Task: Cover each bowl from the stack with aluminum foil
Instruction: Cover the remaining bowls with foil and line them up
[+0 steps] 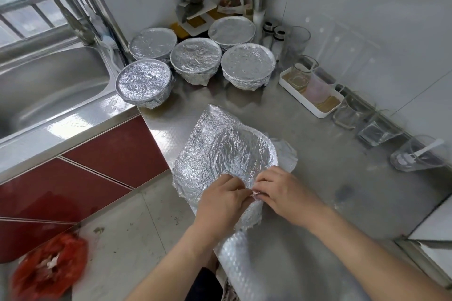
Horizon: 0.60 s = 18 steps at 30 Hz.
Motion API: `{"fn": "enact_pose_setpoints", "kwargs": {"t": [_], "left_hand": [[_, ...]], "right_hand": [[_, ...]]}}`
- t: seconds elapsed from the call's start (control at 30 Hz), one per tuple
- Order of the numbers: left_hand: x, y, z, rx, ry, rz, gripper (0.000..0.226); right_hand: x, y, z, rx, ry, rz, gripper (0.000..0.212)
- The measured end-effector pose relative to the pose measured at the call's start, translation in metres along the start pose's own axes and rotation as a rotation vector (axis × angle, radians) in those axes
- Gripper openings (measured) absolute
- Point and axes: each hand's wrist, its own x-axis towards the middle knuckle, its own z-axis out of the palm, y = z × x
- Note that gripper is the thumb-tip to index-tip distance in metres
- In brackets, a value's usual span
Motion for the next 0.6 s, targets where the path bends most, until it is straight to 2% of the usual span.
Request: {"fn": "enact_pose_setpoints", "kwargs": {"t": [0.1,0.2,0.33,0.47,0.6], "left_hand": [[0.002,0.000,0.002,0.055,0.013,0.105,0.013],[0.007,0.001,0.009,0.094,-0.010,0.150,0.015],[0.016,0.013,0.018,0.091,0.006,0.042,0.018],[0.025,0.029,0.013,0.010,0.044,-0.151,0.029],[0.020,0.022,0.001,-0.131,0.050,-0.200,0.032]], "right_hand": [[0.001,0.000,0.000,-0.051,0.027,-0.027,0.012],[0.001,0.003,0.003,-0.117,0.038,-0.051,0.017],[0.001,0.014,-0.001,-0.178,0.031,-0.107,0.021],[0.004,0.022,-0.013,-0.155,0.016,-0.131,0.019],[0.002,0.016,-0.026,-0.081,0.050,-0.048,0.020]]}}
